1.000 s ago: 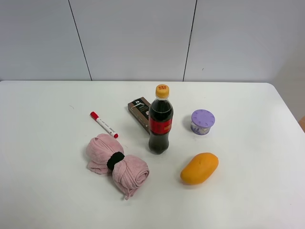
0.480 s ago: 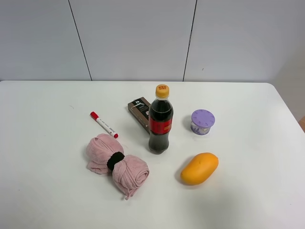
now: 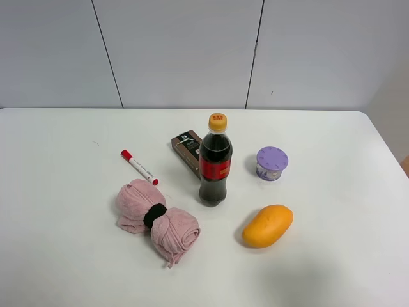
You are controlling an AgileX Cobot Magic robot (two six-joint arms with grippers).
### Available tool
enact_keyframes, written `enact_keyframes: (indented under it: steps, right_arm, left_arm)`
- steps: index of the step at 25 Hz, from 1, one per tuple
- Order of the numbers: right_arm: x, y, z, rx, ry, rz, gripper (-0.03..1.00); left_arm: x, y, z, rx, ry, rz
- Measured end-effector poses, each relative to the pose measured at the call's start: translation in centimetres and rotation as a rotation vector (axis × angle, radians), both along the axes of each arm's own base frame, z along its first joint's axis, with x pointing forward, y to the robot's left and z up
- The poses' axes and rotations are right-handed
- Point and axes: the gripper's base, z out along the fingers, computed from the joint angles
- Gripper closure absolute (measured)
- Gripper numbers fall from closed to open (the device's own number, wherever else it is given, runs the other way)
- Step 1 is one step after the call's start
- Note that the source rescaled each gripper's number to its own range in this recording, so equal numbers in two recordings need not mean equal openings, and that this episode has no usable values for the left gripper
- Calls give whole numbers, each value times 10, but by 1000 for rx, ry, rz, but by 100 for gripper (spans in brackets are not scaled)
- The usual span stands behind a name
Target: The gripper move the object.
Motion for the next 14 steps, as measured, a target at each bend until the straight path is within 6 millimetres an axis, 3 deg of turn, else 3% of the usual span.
enact_keyframes:
  steps: [14]
  right_arm:
    - [1, -1, 0, 6, -9, -10, 1]
  left_arm:
    - [0, 0, 0, 0, 0, 0]
